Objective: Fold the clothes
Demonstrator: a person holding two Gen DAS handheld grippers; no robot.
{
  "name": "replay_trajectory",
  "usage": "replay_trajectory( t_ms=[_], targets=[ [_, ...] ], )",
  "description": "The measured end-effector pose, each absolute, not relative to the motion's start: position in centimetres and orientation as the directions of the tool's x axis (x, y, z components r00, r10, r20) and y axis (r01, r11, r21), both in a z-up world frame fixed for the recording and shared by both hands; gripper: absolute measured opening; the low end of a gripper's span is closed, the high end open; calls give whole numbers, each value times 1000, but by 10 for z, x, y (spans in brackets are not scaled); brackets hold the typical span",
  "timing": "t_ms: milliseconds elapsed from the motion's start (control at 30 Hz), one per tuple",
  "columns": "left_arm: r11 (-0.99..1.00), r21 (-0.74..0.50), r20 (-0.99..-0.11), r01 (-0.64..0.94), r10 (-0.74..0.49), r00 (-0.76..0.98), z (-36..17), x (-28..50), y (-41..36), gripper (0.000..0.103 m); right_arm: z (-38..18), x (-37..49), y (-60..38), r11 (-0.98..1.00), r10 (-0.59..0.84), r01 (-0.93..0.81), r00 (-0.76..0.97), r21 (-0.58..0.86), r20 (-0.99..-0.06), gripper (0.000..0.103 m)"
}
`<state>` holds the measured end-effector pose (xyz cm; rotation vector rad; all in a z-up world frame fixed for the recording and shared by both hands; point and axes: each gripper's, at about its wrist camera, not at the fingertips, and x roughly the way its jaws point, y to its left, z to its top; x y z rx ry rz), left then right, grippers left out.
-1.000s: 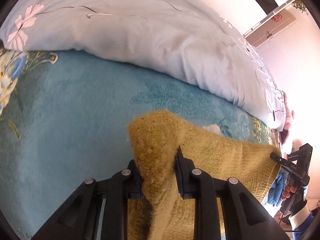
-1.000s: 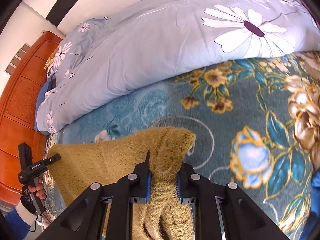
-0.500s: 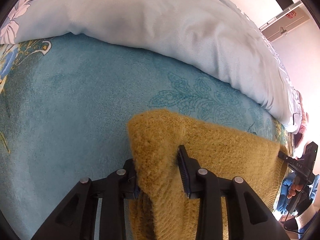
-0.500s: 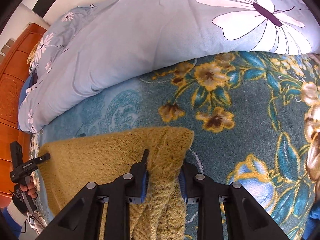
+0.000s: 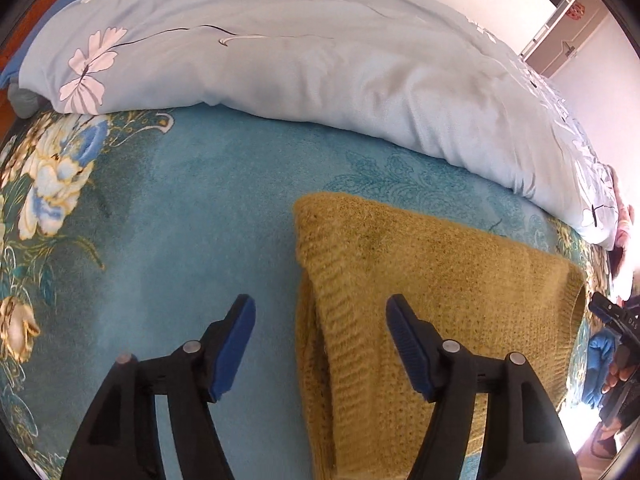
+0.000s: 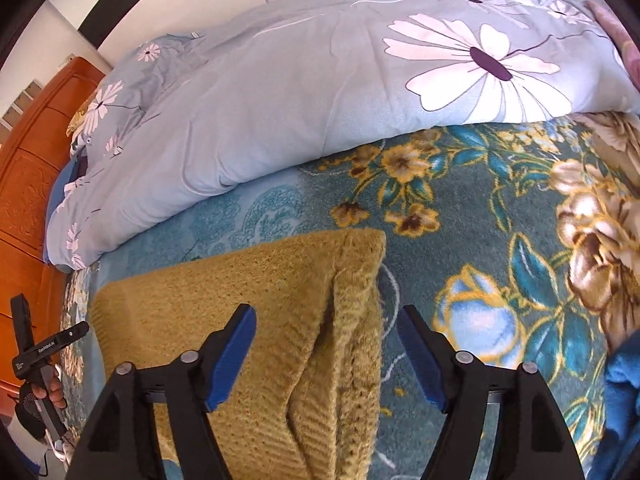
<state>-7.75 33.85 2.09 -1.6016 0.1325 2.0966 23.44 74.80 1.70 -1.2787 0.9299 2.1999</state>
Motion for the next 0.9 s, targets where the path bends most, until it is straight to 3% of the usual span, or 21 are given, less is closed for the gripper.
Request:
replay_trajectory(
  t_ms=[200,433,567,633,700,800,867,900],
  targets=[
    [-872,-289,-913,-396,375,-160,30,-32,346,74,1,277,701,-658,-38,-663,-445,358,-895,86],
    [-792,-367,-899,-488,437,-33,21,35,413,74,-33,305,675,-590,-103,-696,-438,409,-893,86],
    [-770,-350,-914,-534,405,16,7,61,453,74,-38,309,670,-573,-111,-690,-469,442,-876,85],
    [-759,-348,-916,-551,401,25,4,69,468,74,-38,312,671,-560,-113,-689,-487,460,-866,77],
    [-753,-328,-924,-571,381,28,1,78,481,73,-41,315,672,-533,-134,-684,-513,499,-848,58],
    [-750,-314,-931,-581,364,34,-5,87,495,72,-46,318,674,-513,-137,-693,-517,507,-845,52],
    [-747,-294,-936,-597,352,20,-8,92,503,60,-48,322,676,-494,-144,-693,-530,525,-836,42],
    [-746,-278,-941,-604,337,17,-11,94,505,47,-48,323,677,-485,-149,-692,-537,535,-830,35]
  ],
)
